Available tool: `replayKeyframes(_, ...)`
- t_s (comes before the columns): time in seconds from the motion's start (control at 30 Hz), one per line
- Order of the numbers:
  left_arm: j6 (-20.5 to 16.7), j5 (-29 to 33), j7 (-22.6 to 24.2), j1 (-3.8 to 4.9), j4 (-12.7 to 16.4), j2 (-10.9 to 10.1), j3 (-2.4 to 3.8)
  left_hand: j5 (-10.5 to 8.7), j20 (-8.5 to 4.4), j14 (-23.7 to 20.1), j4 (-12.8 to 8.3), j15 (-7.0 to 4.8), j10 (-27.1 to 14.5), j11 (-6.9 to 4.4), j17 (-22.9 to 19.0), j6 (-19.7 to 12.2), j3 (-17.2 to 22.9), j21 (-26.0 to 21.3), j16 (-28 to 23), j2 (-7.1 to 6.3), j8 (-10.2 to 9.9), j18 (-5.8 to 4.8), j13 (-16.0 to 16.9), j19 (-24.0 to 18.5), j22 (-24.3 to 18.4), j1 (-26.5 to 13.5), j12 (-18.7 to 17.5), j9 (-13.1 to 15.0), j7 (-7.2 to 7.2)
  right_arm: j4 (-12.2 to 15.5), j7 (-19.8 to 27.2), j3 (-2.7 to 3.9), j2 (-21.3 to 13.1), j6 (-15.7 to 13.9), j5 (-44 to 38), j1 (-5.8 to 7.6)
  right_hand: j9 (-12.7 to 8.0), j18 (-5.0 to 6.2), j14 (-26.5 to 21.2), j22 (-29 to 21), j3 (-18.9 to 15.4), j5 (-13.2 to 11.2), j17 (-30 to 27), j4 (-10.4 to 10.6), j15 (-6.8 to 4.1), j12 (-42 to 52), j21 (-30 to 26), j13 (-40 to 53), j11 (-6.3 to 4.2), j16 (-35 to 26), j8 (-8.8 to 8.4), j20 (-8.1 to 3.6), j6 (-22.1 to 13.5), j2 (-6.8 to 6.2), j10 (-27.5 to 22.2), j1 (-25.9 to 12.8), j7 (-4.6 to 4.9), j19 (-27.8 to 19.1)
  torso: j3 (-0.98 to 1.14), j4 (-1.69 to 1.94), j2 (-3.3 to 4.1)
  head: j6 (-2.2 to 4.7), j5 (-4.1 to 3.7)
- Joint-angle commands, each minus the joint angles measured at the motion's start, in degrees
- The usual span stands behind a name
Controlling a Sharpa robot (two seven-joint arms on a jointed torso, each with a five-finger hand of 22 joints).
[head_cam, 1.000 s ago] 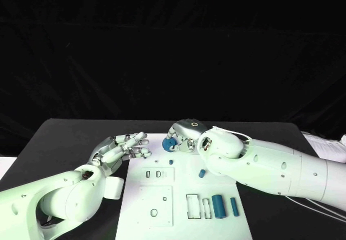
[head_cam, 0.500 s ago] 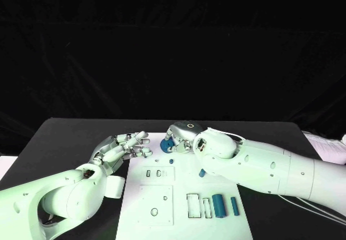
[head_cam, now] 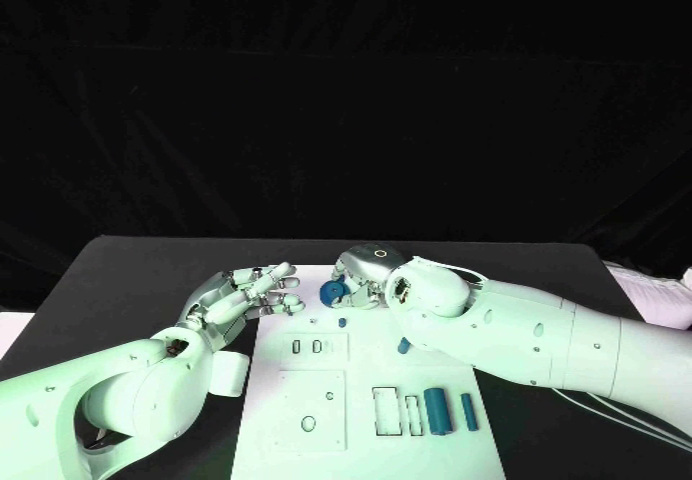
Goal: Assemble the parts on the task board
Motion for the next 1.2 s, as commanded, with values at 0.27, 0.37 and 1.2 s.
replayKeyframes(0.27,1.15,0.02,0.12,0.07,0.1,0.01,0.04,-0.2,0.06,-0.21,-0.48,0.21,-0.37,-0.01,0.1,-0.11,-0.02,-0.38,-0.3,0.67,-0.27,0.72,-0.05,0.15,-0.12,0.02,-0.32,-0.05,0.17,0.11,-0.43,-0.11,-0.2,2.8,0.75,-0.03,0.34,-0.92,5.88,13.67,-1.13,3.42,14.33,5.48,0.19,0.3,0.42,14.08,0.19,0.08,0.38,0.41,1.24,2.68,5.3,-6.95,-0.36,5.1,0.02,0.03,0.0,-0.01,0.02)
replayKeyframes(0.37,1.17,0.02,0.1,0.07,0.09,0.01,0.04,-0.2,0.06,-0.21,-0.48,0.21,-0.37,-0.01,0.1,-0.11,-0.02,-0.38,-0.3,0.67,-0.27,0.72,-0.05,0.15,-0.12,0.02,-0.32,-0.05,0.17,0.51,-0.15,-0.12,-0.72,0.89,1.0,-0.04,0.41,-0.98,5.95,13.92,-0.71,4.81,14.63,5.29,0.04,0.61,0.52,14.27,0.0,0.19,0.47,0.29,1.88,3.96,5.45,-7.35,-0.57,5.24,0.06,0.02,0.01,0.02,0.08)
replayKeyframes(1.2,1.74,0.06,0.04,0.02,-1.58,0.44,0.01,-0.19,0.07,-0.24,-0.57,0.22,-0.38,-0.01,0.17,-0.11,-0.01,-0.43,-0.4,0.7,-0.33,0.72,-0.05,0.15,-0.17,0.08,-0.4,-0.05,0.14,7.87,20.74,1.1,-20.59,-8.22,26.79,-0.21,0.19,-1.15,5.91,14.63,-0.29,8.58,14.47,-2.04,-0.09,0.14,0.82,14.03,-0.06,0.13,0.12,0.1,2.11,1.57,5.24,1.79,-0.5,5.63,0.91,-1.44,-0.84,0.64,0.17)
